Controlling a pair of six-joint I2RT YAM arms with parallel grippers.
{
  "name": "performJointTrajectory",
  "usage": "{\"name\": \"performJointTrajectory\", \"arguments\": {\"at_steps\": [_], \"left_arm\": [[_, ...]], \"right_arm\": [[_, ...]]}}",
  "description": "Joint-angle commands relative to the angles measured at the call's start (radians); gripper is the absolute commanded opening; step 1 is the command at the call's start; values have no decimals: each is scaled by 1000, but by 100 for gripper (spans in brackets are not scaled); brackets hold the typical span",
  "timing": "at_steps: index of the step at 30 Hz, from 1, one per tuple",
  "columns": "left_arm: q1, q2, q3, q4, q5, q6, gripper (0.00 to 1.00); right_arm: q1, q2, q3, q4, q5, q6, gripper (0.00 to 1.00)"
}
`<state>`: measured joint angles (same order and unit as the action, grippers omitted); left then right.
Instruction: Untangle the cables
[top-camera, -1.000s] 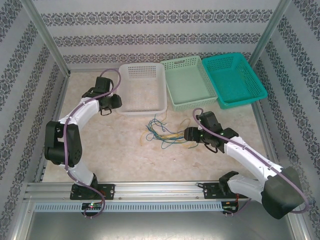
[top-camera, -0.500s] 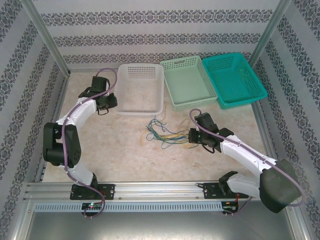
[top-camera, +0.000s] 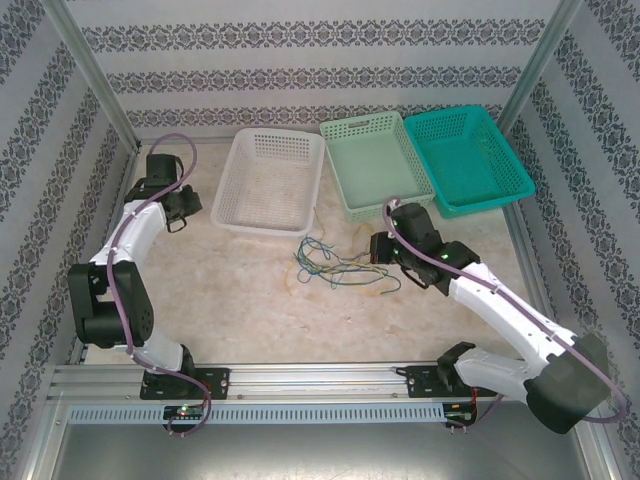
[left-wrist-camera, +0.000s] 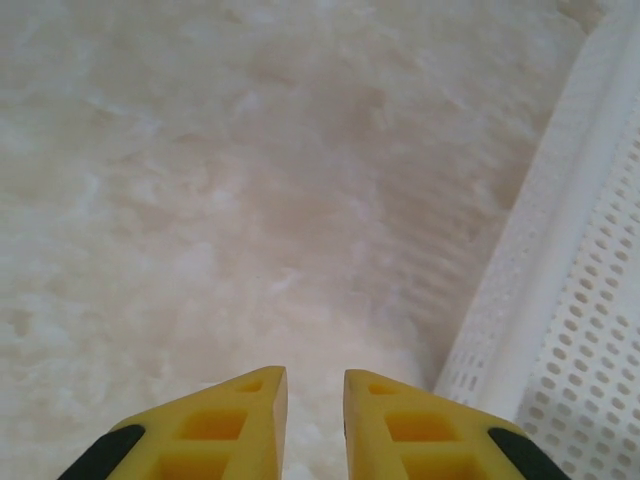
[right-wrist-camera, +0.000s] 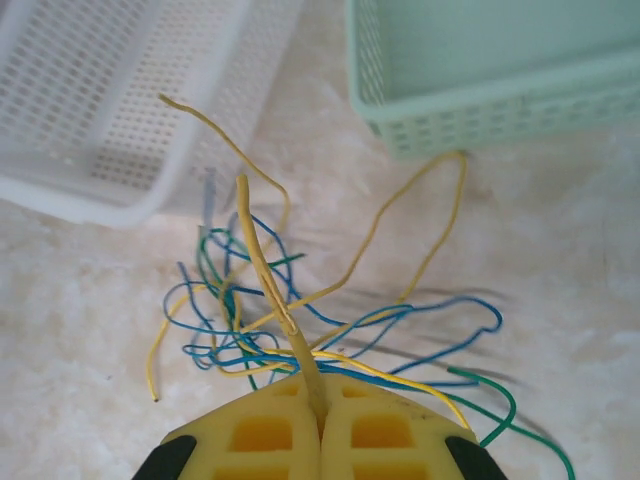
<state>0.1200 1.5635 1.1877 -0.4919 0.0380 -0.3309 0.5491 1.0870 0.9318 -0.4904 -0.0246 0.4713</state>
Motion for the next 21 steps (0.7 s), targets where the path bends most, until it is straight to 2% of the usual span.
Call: {"name": "performJointTrajectory", "arguments": {"at_steps": [1, 4, 7, 9, 11, 12, 14, 17, 21], "left_arm": [[8, -59, -11, -38, -23, 11, 39], [-25, -140, -34, -6, -9, 42, 57], [-114, -242, -58, 54, 57, 115, 70], [-215, -294, -74, 94, 113, 185, 75], [-356, -324, -78, 115, 134, 281, 80], [-411, -327, -79, 127, 138, 306, 82], [-499, -313, -90, 177, 242, 321, 83], [-575, -276, -120, 304, 395, 282, 84], [-694, -197, -104, 373, 452, 312, 83]], "right_arm": [[29, -2, 77, -107, 3, -90, 0], [51, 13, 132, -155, 9, -128, 0], [62, 12, 163, -162, -16, -157, 0], [64, 5, 178, -151, -38, -165, 0], [65, 5, 202, -148, -61, -175, 0], [67, 7, 214, -152, -67, -179, 0], [69, 9, 242, -157, -74, -179, 0], [69, -4, 274, -148, -99, -181, 0], [62, -20, 300, -142, -111, -167, 0]]}}
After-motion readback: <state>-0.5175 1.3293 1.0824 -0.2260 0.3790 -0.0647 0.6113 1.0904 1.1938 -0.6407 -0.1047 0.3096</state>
